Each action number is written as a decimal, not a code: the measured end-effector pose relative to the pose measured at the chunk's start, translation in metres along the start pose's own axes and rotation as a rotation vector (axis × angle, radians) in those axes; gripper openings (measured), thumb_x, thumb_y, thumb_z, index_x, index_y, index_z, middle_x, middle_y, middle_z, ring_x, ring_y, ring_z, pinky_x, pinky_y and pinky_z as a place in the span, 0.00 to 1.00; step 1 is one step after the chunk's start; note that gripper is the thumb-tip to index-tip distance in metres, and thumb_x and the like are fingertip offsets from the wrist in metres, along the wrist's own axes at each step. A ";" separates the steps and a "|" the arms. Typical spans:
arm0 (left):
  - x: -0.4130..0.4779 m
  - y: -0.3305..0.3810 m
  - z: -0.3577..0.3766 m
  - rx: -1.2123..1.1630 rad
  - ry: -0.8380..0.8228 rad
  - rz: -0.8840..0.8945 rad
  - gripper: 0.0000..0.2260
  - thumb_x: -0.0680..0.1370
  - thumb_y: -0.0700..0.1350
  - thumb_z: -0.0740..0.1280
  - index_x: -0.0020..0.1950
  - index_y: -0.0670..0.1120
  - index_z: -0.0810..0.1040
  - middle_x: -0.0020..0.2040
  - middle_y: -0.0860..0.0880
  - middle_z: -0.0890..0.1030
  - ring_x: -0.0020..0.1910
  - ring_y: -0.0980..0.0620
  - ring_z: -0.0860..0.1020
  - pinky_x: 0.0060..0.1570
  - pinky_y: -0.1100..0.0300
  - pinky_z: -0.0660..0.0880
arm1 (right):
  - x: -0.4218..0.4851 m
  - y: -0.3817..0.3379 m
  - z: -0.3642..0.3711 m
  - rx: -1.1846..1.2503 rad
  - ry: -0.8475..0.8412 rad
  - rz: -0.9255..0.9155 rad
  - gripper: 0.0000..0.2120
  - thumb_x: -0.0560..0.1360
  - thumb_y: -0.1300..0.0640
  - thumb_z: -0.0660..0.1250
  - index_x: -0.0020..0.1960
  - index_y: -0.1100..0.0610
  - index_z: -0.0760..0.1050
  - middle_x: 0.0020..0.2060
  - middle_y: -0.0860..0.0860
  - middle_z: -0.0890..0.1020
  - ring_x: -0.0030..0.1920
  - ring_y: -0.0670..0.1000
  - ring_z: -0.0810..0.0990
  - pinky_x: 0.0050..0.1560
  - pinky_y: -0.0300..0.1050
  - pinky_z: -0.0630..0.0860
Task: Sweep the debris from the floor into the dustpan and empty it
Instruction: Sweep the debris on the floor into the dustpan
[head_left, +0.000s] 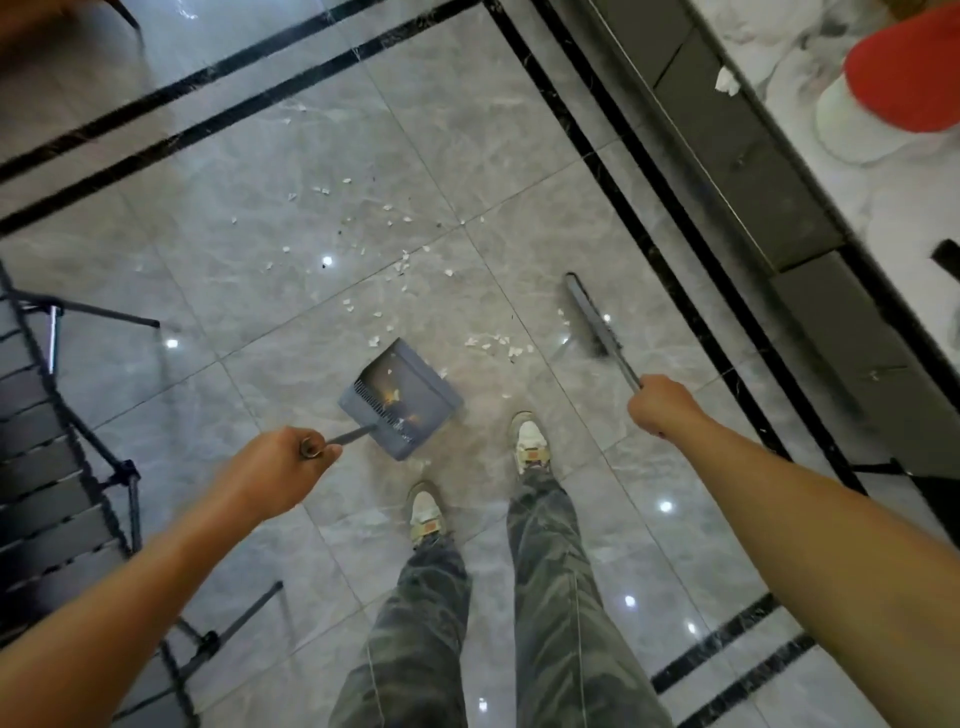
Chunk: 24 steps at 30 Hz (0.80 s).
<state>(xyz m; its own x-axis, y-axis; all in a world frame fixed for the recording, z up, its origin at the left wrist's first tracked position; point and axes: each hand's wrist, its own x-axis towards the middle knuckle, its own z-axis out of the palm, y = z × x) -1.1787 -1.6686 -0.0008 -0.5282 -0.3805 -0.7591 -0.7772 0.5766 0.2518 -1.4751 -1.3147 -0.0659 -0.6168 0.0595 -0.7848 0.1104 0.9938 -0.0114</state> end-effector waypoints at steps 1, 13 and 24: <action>0.000 0.000 0.001 -0.018 0.004 -0.023 0.21 0.81 0.57 0.64 0.31 0.49 0.73 0.28 0.48 0.75 0.29 0.49 0.74 0.33 0.56 0.69 | 0.001 -0.006 0.001 -0.030 -0.033 -0.023 0.19 0.80 0.60 0.59 0.69 0.64 0.73 0.55 0.61 0.80 0.46 0.59 0.78 0.42 0.46 0.75; -0.001 0.016 0.032 -0.186 0.135 -0.190 0.22 0.81 0.55 0.66 0.29 0.48 0.69 0.25 0.49 0.71 0.27 0.49 0.72 0.32 0.56 0.67 | 0.011 -0.046 -0.092 -0.177 -0.111 -0.317 0.17 0.80 0.58 0.60 0.68 0.54 0.76 0.42 0.51 0.77 0.36 0.50 0.76 0.29 0.40 0.68; -0.009 0.003 0.057 -0.316 0.183 -0.298 0.23 0.80 0.57 0.65 0.29 0.49 0.69 0.24 0.51 0.71 0.27 0.49 0.73 0.31 0.56 0.67 | 0.109 -0.191 -0.101 -0.391 0.082 -0.435 0.18 0.78 0.58 0.58 0.66 0.61 0.76 0.47 0.58 0.79 0.40 0.57 0.79 0.34 0.45 0.75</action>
<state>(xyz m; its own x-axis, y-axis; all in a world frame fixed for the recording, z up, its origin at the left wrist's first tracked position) -1.1567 -1.6224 -0.0271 -0.2962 -0.6331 -0.7151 -0.9550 0.1859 0.2310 -1.6420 -1.4886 -0.0865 -0.6008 -0.3700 -0.7086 -0.4524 0.8882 -0.0802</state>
